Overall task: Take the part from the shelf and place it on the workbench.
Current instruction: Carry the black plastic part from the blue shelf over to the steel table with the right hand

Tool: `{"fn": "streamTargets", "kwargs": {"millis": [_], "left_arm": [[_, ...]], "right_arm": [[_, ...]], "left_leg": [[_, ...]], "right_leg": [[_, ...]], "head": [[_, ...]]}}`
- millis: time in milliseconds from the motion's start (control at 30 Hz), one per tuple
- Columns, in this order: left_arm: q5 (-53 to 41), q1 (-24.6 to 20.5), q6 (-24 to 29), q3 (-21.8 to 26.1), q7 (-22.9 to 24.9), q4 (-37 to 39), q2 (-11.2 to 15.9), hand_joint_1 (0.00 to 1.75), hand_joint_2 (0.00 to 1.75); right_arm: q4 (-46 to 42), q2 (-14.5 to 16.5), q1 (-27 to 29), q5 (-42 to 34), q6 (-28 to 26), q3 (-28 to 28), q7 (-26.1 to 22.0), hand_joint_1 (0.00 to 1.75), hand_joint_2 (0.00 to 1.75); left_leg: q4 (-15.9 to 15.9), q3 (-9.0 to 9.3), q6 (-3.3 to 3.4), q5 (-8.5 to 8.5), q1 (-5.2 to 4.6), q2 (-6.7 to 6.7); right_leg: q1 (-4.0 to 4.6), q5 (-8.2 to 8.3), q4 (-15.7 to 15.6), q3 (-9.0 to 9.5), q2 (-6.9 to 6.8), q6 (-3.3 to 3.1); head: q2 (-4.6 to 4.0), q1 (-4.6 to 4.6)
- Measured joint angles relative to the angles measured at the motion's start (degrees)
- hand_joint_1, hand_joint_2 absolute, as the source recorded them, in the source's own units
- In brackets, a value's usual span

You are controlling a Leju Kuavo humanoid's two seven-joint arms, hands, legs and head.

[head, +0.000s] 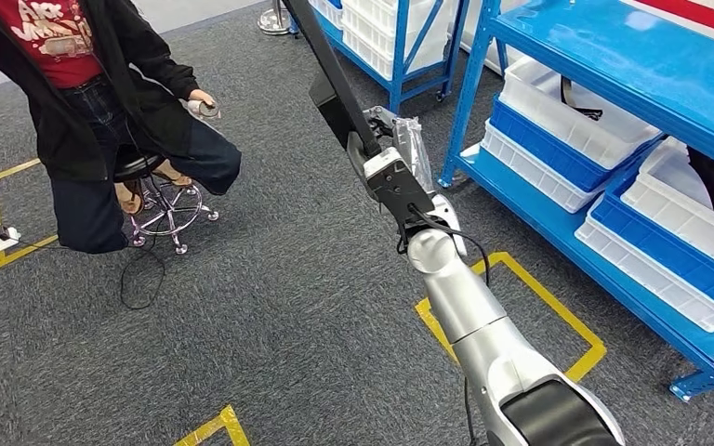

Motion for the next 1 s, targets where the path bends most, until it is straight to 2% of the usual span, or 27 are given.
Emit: {"fn": "streamTargets", "kwargs": {"millis": [33,67,133,200,267,333,367,400,433,467,500,533,567,633,667,733,800,833,867,900,933,1000], "left_arm": [[0.0,-0.1,0.0,0.0,0.0,0.0,0.0,0.00,1.75],[0.0,-0.2,0.0,0.0,0.0,0.0,0.1,0.00,1.75],[0.0,-0.1,0.1,0.0,0.1,0.0,0.1,0.00,1.75],[0.0,-0.1,0.1,0.0,0.1,0.0,0.1,0.00,1.75],[0.0,-0.3,0.1,0.0,0.1,0.0,0.1,0.00,1.75],[0.0,-0.4,0.1,0.0,0.2,0.0,0.0,0.00,1.75],[0.0,-0.4,0.1,0.0,0.2,0.1,0.0,0.00,1.75],[0.0,-0.3,0.1,0.0,0.2,0.1,0.0,0.00,1.75],[0.0,-0.3,0.1,0.0,0.2,0.1,0.0,0.00,1.75],[0.0,-0.3,0.0,0.0,0.2,0.1,-0.1,0.00,1.75],[0.0,-0.3,0.0,0.0,0.2,0.1,-0.1,0.00,1.75],[-0.1,-0.3,0.0,0.0,0.2,0.1,0.0,0.00,1.75],[-0.1,-0.2,0.0,0.0,0.2,0.1,0.0,0.00,1.75],[-0.1,0.0,0.1,0.0,0.2,0.2,0.0,0.00,1.75],[-0.1,0.1,0.1,0.0,0.2,0.2,0.0,0.00,1.75],[-0.1,0.1,0.2,0.0,0.2,0.2,0.0,0.00,1.75],[-0.2,0.0,0.2,0.0,0.2,0.2,-0.1,0.00,1.75],[-0.3,0.0,0.2,0.0,0.2,0.3,-0.1,0.00,1.75],[-0.3,0.0,0.2,0.0,0.3,0.3,-0.1,0.00,1.75],[-0.4,0.0,0.2,0.0,0.3,0.3,-0.1,0.00,1.75],[-0.5,0.0,0.2,0.0,0.4,0.3,-0.1,0.00,1.75],[-0.5,-0.2,0.2,0.0,0.4,0.3,-0.1,0.00,1.75]], "right_arm": [[0.2,0.0,-0.2,-0.1,-0.1,0.0,-0.2,1.75,1.75],[0.4,0.0,-0.4,-0.2,-0.1,0.0,-0.3,1.75,1.75],[0.7,0.1,-0.5,-0.2,-0.2,0.0,-0.4,1.75,1.75],[1.0,0.1,-0.6,-0.3,-0.2,0.0,-0.5,1.75,1.75],[1.3,0.0,-0.6,-0.3,-0.2,0.0,-0.5,1.75,1.75],[1.6,-0.2,-0.4,-0.3,-0.2,-0.1,-0.6,1.75,1.75],[1.8,-0.3,-0.2,-0.3,-0.2,-0.1,-0.6,1.75,1.75],[2.0,-0.4,-0.2,-0.3,-0.2,-0.1,-0.7,1.75,1.75],[2.1,-0.4,-0.2,-0.3,-0.2,-0.1,-0.8,1.75,1.75],[2.2,-0.4,-0.2,-0.3,-0.3,-0.1,-0.9,1.75,1.75],[2.2,-0.4,-0.2,-0.4,-0.3,-0.1,-1.1,1.75,1.75],[2.3,-0.5,-0.2,-0.4,-0.3,-0.1,-1.2,1.75,1.75],[2.3,-0.5,-0.1,-0.5,-0.4,-0.1,-1.3,1.75,1.75],[2.4,-0.5,0.1,-0.7,-0.5,-0.1,-1.4,1.75,1.75],[2.4,-0.4,0.1,-0.8,-0.5,-0.1,-1.5,1.75,1.75],[2.4,-0.3,0.1,-0.9,-0.7,-0.1,-1.6,1.75,1.75],[2.5,-0.3,0.1,-1.0,-0.7,-0.1,-1.7,1.75,1.75],[2.6,-0.3,0.1,-1.0,-0.7,-0.1,-1.8,1.75,1.75],[2.7,-0.3,0.2,-1.0,-0.7,-0.1,-1.8,1.75,1.75],[2.8,-0.3,0.2,-1.0,-0.7,-0.1,-1.8,1.75,1.75],[2.8,-0.3,0.2,-1.0,-0.7,-0.1,-1.8,1.75,1.75],[2.8,-0.3,0.1,-1.1,-0.7,-0.1,-1.9,1.75,1.75]], "left_leg": [[-2.2,1.19,0.31,0.42,-0.29,0.54],[-2.9,1.61,0.60,0.29,-0.59,0.67],[-3.3,1.73,1.29,0.49,-0.71,-0.38],[-4.1,2.19,2.10,0.87,-0.50,-1.27],[-4.5,2.49,2.65,1.10,-0.37,-2.18],[-4.5,2.47,2.80,1.12,-0.34,-3.40],[-4.5,2.46,2.79,1.12,-0.32,-4.06],[-4.4,2.46,2.76,1.11,-0.26,-4.73],[-4.3,2.47,2.68,1.07,-0.18,-5.37],[-4.1,2.42,2.52,0.99,-0.10,-5.98],[-3.8,2.24,2.26,0.87,-0.12,-6.55],[-3.6,2.02,1.95,0.81,-0.15,-7.01],[-3.5,1.78,1.61,0.82,-0.16,-7.43],[-3.5,1.49,1.02,1.00,0.00,-8.11],[-3.3,1.28,0.77,0.85,0.06,-7.80],[-0.6,-0.09,0.29,-0.80,0.08,-5.61],[6.3,-3.40,-0.12,-4.02,0.19,-3.08],[9.8,-5.23,-0.26,-5.35,0.29,-2.54],[12.0,-6.39,-0.30,-5.87,0.36,-2.37],[12.0,-6.49,-0.26,-5.36,0.40,-2.26],[10.0,-5.44,-0.13,-3.99,0.42,-2.06],[2.3,-1.19,0.33,-0.92,0.11,-0.39]], "right_leg": [[0.20,-0.11,0.0,-0.02,-0.36,0.18],[0.35,-0.17,0.0,-0.03,-0.75,0.39],[0.47,-0.33,-0.1,0.01,-1.37,0.87],[0.39,-1.32,1.3,-0.57,-0.05,1.13],[0.18,-3.82,7.1,-3.31,2.28,0.80],[0.05,-6.18,14.5,-7.19,3.19,0.65],[-0.03,-6.37,16.1,-8.26,3.30,0.94],[-0.14,-5.55,15.3,-8.15,3.38,1.46],[-0.32,-3.95,12.3,-6.90,3.56,2.08],[-0.63,-2.10,8.0,-5.05,4.32,2.71],[-0.85,-0.60,4.2,-3.25,5.24,3.02],[-1.01,0.31,1.7,-2.07,5.91,3.05],[-1.04,0.66,0.5,-1.51,6.37,2.83],[-0.94,0.77,0.4,-1.41,5.65,2.04],[-0.99,0.88,0.3,-1.26,5.24,1.69],[-1.17,0.97,-0.1,-0.86,4.31,0.83],[-0.87,0.82,-0.1,-0.63,3.31,0.17],[-0.69,0.74,-0.1,-0.58,2.76,0.01],[-0.55,0.69,-0.1,-0.56,2.23,-0.05],[-0.45,0.64,-0.1,-0.54,1.71,-0.11],[-0.37,0.57,-0.1,-0.47,1.21,-0.14],[-0.13,0.36,-0.1,-0.28,0.33,-0.04]], "head": [[0.00,0.01],[0.00,0.03],[0.00,0.06],[0.00,0.14],[0.00,0.25],[0.00,0.31],[0.00,0.32],[0.00,0.33],[0.00,0.33],[0.00,0.35],[0.00,0.35],[0.00,0.33],[0.00,0.31],[0.00,0.30],[0.00,0.30],[0.00,0.07],[0.00,-0.15],[0.00,-0.14],[0.00,-0.15],[0.00,-0.15],[0.00,-0.15],[0.00,-0.15]]}}
